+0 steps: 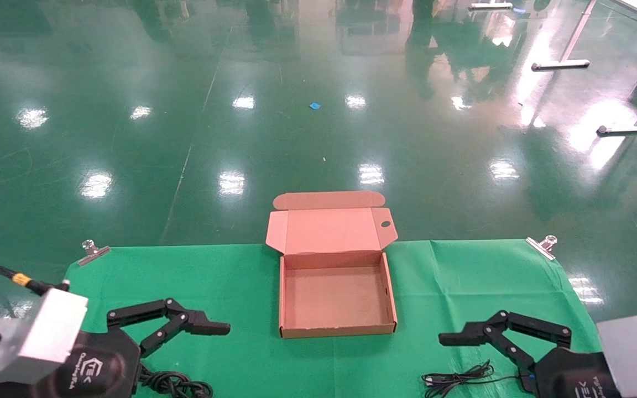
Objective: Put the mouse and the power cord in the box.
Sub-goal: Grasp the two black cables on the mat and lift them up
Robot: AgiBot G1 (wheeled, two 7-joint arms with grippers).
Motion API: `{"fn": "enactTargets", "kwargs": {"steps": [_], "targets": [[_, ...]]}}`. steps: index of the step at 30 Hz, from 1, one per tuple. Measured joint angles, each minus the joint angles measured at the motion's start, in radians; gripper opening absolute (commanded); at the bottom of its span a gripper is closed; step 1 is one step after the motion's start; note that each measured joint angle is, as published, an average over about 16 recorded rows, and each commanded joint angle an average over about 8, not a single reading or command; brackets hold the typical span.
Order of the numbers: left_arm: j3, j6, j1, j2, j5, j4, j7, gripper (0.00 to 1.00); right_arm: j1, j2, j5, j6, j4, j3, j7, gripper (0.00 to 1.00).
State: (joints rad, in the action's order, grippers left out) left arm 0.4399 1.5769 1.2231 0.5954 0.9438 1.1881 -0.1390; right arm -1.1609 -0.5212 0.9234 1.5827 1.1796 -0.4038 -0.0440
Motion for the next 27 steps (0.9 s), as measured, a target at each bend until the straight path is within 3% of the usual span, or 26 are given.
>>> {"fn": "enactTargets", "kwargs": {"steps": [15,21,27], "targets": [[0.226,0.009,0.141,0.043,0.194,-0.212,0.170,1.00,-0.192,-0.048,0.225,0.001,-0.228,-0.248,0.209,1.00],[0.335,-0.002,0.240,0.108,0.321,-0.358,0.278,1.00,-0.293,-0.121,0.366,-0.019,-0.391,-0.346,0.342,1.00],[0.424,-0.054,0.331,0.203,0.460,-0.534,0.400,1.00,-0.386,-0.228,0.524,-0.088,-0.564,-0.428,0.487,1.00]]}}
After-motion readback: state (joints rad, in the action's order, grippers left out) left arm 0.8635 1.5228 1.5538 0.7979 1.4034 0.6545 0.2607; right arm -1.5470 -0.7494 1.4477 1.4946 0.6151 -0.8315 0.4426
